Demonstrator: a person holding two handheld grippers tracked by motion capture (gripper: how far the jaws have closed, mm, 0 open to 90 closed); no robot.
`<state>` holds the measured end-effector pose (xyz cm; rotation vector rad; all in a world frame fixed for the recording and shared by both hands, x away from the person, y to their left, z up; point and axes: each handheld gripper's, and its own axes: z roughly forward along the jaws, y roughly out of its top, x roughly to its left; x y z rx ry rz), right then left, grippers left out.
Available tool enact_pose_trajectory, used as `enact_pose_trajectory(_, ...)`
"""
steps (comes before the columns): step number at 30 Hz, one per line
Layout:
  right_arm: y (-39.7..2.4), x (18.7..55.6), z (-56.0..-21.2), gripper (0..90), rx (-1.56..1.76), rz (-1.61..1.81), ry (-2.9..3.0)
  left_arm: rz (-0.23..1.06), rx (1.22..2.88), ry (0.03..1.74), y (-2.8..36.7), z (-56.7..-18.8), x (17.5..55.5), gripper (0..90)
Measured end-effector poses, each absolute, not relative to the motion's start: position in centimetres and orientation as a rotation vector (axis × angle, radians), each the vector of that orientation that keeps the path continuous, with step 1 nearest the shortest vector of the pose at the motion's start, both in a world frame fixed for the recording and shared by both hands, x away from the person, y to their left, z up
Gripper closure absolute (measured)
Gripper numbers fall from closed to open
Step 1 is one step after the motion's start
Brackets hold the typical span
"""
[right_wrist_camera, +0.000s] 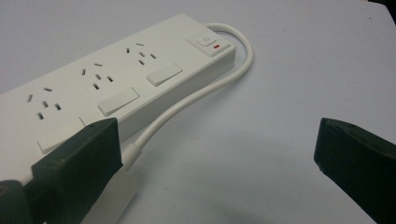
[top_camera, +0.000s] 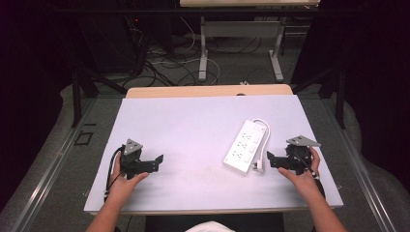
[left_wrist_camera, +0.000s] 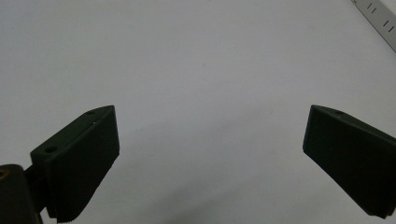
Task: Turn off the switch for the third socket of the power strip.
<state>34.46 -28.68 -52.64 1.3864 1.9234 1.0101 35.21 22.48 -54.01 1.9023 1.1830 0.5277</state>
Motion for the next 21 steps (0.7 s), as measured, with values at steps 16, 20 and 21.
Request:
enact_pose_trajectory(16, -27.7, 34.3, -51.4, 15.7, 1.333, 0.989, 1.982, 0.539, 1.906, 1.178, 22.4, -53.9, 35.2, 3.9)
enact_pose_trajectory(20, -27.5, 34.5, -51.2, 17.9, 1.329, 0.993, 2.006, 0.540, 1.906, 1.178, 22.5, -53.9, 35.2, 4.0)
enact_pose_trajectory(21, -27.4, 34.6, -51.2, 18.4, 1.331, 1.001, 2.016, 0.539, 1.905, 1.179, 22.4, -53.9, 35.2, 4.0)
